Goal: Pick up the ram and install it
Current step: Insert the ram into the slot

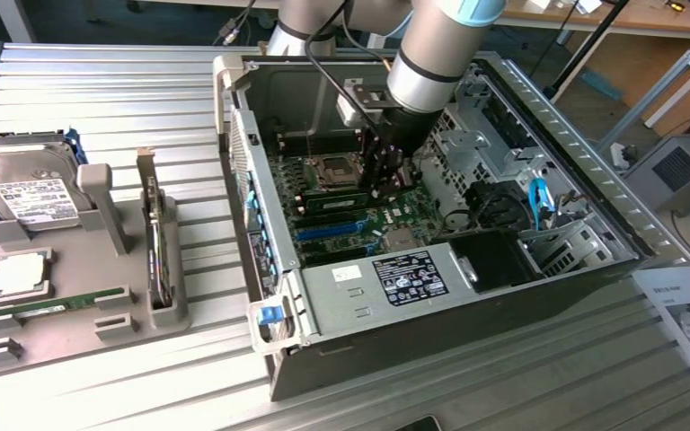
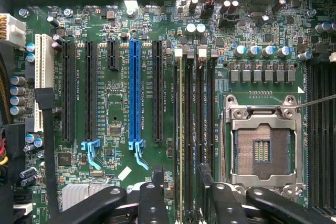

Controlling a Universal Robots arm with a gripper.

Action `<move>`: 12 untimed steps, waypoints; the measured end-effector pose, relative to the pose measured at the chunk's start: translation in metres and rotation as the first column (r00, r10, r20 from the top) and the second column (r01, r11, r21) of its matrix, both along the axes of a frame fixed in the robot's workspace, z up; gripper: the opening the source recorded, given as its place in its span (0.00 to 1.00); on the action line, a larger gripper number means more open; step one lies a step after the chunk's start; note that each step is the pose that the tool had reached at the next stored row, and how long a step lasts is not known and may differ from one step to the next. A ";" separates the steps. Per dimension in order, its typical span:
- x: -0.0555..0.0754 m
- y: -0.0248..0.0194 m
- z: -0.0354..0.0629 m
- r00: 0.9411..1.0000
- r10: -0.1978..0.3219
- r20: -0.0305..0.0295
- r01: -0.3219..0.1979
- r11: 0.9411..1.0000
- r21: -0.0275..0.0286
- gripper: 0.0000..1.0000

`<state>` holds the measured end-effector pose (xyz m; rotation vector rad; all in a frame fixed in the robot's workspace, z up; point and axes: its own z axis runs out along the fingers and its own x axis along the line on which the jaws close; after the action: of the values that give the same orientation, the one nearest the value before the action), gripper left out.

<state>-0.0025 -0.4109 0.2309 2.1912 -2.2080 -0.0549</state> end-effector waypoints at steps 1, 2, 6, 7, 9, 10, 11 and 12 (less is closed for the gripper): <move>0.000 0.0000 0.0000 1.000 0.000 0.000 0.000 1.000 0.000 0.38; 0.000 0.0000 0.0000 1.000 0.000 0.000 0.000 1.000 0.000 0.38; 0.000 0.0000 0.0008 1.000 0.000 0.000 0.000 1.000 0.000 0.38; 0.000 0.0000 0.0014 1.000 0.000 0.000 0.000 1.000 0.000 0.38; 0.000 0.0000 0.0033 1.000 0.000 0.000 0.000 1.000 0.000 0.38; 0.000 0.0000 0.0045 1.000 0.000 0.000 0.000 1.000 0.000 0.38; 0.000 0.0000 0.0057 1.000 0.000 0.000 0.000 1.000 0.000 0.38; 0.000 0.0000 0.0072 1.000 0.000 0.000 0.000 1.000 0.000 0.38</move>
<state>-0.0025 -0.4109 0.2381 2.1910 -2.2079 -0.0545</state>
